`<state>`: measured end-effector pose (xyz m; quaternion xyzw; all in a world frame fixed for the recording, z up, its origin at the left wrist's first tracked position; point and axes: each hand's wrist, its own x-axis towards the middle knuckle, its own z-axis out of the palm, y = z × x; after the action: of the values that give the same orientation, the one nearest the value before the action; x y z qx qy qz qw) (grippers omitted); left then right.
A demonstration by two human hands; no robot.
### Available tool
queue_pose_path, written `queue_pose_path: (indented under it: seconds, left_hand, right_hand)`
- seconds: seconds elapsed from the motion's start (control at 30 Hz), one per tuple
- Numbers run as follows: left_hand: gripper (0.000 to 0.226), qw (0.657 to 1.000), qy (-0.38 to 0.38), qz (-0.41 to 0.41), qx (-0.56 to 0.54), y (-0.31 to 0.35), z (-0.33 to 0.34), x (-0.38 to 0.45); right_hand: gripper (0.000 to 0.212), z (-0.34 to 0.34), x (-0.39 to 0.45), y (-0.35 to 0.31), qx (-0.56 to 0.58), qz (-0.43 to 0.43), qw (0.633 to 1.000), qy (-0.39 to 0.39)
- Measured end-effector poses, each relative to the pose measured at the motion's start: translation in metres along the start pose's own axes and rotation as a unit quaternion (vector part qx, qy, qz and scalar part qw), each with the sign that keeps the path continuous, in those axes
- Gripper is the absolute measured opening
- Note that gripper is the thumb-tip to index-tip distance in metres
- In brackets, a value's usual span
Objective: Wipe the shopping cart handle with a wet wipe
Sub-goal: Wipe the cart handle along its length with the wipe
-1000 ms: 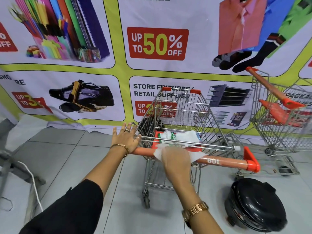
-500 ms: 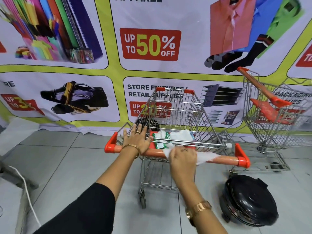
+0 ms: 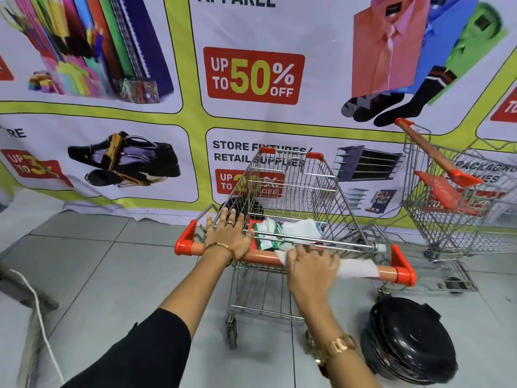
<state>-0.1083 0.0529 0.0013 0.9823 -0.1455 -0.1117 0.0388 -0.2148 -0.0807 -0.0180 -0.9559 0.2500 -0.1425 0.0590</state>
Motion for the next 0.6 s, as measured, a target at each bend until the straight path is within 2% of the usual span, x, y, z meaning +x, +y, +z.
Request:
queue_pose_path:
  seconds: [0.1,0.2,0.37,0.5,0.6]
  left_hand:
    - [0.061,1.0,0.004,0.001,0.001,-0.003,0.0,-0.001]
    - [0.061,1.0,0.005,0.006,-0.005,-0.005,-0.001,-0.002]
    - [0.06,1.0,-0.001,0.01,-0.004,-0.003,-0.002,-0.004]
    - [0.06,1.0,-0.003,0.009,0.004,-0.003,-0.001,-0.003]
    - [0.059,1.0,-0.005,0.014,0.005,-0.003,-0.001,-0.004]
  right_hand:
    - [0.048,0.002,-0.003,-0.025,0.032,-0.034,0.999,0.009]
    - [0.048,0.001,-0.004,0.007,0.02,-0.07,0.997,0.021]
    - [0.053,-0.01,0.0,0.083,0.017,0.027,0.997,0.073]
    - [0.062,-0.007,0.0,0.055,0.058,0.065,0.994,0.059]
    - [0.06,-0.002,-0.008,0.007,0.077,0.01,0.996,0.034]
